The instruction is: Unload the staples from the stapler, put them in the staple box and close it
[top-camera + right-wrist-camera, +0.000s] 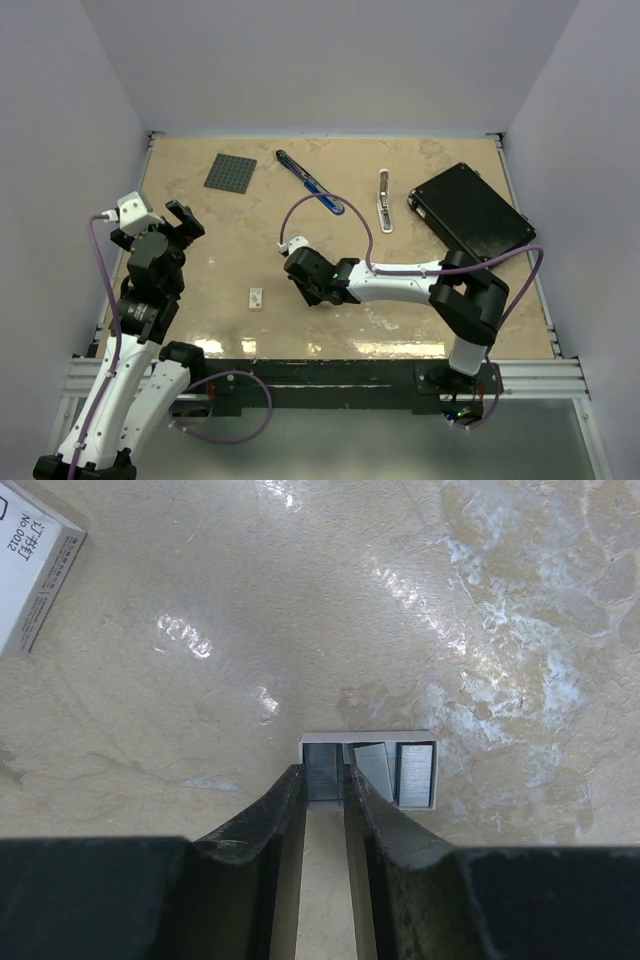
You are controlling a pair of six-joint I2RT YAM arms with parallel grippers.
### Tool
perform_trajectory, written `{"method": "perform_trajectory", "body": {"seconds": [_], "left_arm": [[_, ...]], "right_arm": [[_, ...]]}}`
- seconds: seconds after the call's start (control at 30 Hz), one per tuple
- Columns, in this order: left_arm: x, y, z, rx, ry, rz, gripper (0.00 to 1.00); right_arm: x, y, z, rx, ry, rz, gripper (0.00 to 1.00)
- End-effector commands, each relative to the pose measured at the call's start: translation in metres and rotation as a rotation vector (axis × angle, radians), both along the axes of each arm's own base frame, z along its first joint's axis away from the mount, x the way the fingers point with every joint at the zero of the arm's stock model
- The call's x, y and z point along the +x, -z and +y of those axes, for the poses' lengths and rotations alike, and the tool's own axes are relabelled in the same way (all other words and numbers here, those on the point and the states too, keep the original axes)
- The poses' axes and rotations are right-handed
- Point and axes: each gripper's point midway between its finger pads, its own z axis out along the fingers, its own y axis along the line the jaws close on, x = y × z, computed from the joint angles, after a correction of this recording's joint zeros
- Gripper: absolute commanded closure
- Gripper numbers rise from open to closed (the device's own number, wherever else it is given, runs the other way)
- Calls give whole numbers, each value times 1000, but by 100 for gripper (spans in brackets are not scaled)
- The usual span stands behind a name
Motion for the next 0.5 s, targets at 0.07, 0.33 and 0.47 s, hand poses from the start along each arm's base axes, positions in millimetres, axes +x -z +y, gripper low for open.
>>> {"method": "perform_trajectory", "body": {"seconds": [0.07, 0.33, 0.47], "left_arm": [[2, -8, -1, -15, 1, -41, 6], [2, -8, -1, -17, -1, -41, 5], [2, -8, -1, -17, 1, -41, 6]], "right_arm": [[3, -20, 14, 48, -21, -23, 74], [11, -41, 11, 64, 23, -69, 73], [15, -41, 14, 63, 25, -79, 73]]}}
